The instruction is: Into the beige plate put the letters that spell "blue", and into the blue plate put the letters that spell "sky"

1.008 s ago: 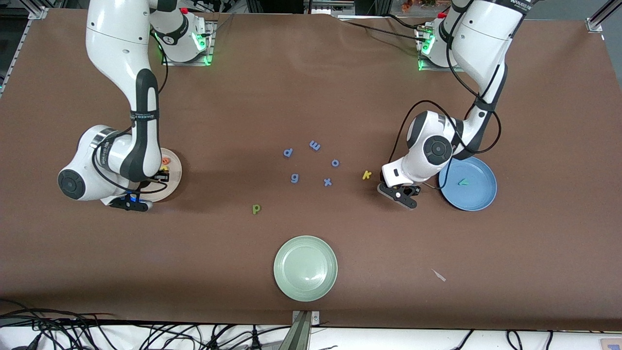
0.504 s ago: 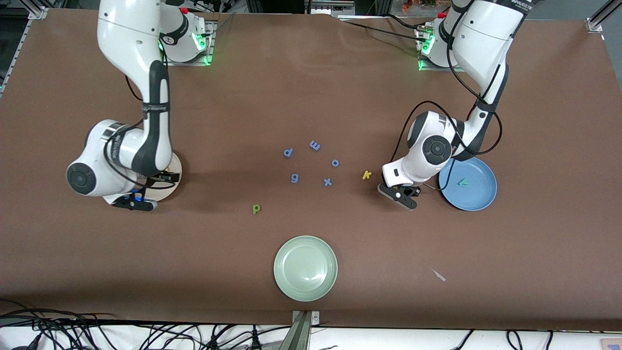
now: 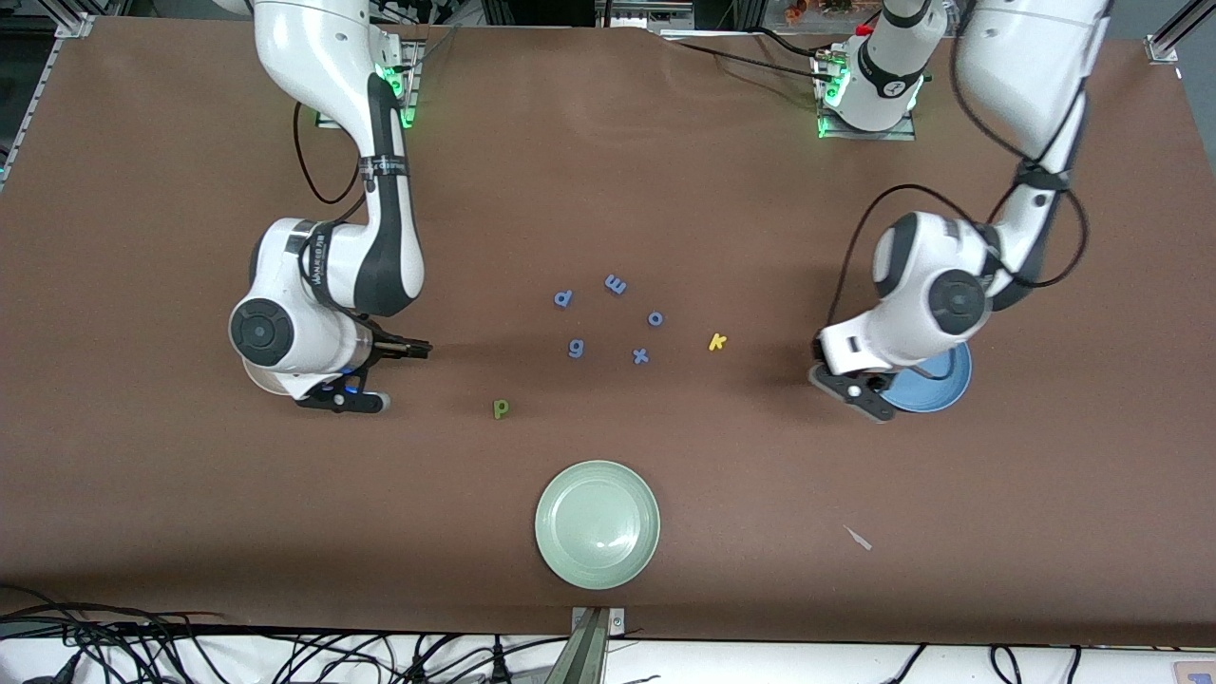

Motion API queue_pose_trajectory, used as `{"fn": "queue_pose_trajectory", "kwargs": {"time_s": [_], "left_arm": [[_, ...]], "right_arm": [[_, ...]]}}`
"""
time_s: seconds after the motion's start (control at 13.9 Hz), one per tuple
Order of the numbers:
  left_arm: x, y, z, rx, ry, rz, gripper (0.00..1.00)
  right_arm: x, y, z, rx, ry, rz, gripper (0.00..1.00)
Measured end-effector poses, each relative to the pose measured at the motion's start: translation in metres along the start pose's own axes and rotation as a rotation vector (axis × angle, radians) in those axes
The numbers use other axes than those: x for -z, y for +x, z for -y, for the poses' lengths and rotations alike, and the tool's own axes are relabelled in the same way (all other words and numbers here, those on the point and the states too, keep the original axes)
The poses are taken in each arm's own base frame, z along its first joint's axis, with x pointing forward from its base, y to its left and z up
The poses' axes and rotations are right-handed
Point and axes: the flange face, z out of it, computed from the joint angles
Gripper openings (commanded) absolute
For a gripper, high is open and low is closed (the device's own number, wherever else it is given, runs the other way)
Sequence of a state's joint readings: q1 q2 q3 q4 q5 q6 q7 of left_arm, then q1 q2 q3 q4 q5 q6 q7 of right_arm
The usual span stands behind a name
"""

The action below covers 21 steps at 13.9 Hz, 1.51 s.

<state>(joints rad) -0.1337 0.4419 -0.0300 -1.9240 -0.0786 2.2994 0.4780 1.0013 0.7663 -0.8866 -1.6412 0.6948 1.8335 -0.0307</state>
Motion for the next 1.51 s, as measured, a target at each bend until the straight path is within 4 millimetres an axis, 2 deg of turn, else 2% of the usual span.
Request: {"fn": "queue_pose_trajectory", "kwargs": {"time_s": [0.14,0.22,0.29,0.36,0.5,0.65,0.86,1.08,1.15,1.3,1.44,1.51], "left_arm": [[-0.006,-0.032,0.042,-0.053,-0.017,0.02,0.29],[-0.013,-0.049,0.06,-0.07,-0.028,0.034,0.45],[-0.019,-0.063,0.073,-0.078,-0.036,0.044,0.64],[-0.022,-0.071,0.08,-0.083,-0.041,0.05,0.75],[-0.022,-0.07,0.08,-0.091,-0.039,0.048,0.75],[-0.021,-0.059,0.066,-0.111,-0.04,0.039,0.75],[-0.018,-0.027,0.018,-0.077,-0.075,0.0,0.73],[-0.03,0.012,-0.064,-0.01,-0.102,-0.019,0.73],[-0.037,0.025,-0.096,-0.002,-0.091,-0.032,0.73],[-0.056,0.044,-0.142,0.001,-0.077,-0.05,0.73],[-0.072,0.056,-0.172,0.004,-0.078,-0.044,0.73],[-0.078,0.06,-0.18,0.012,-0.079,-0.037,0.73]], "right_arm": [[-0.007,-0.003,0.025,0.034,0.028,0.005,1.0],[-0.01,-0.005,0.038,0.058,0.033,0.001,1.0],[-0.011,-0.006,0.052,0.08,0.037,-0.009,1.0],[-0.013,-0.008,0.063,0.098,0.038,-0.022,1.0],[-0.022,-0.008,0.082,0.128,0.043,-0.065,1.0],[-0.036,-0.005,0.097,0.15,0.039,-0.124,1.0],[-0.058,0.001,0.111,0.171,0.023,-0.19,1.0],[-0.062,0.008,0.123,0.218,0.006,-0.229,1.0],[-0.063,0.012,0.125,0.241,0.0,-0.241,1.0],[-0.066,0.019,0.126,0.274,-0.013,-0.266,1.0],[-0.075,0.023,0.128,0.294,-0.013,-0.273,1.0],[-0.081,0.026,0.128,0.308,-0.004,-0.271,1.0]]}}
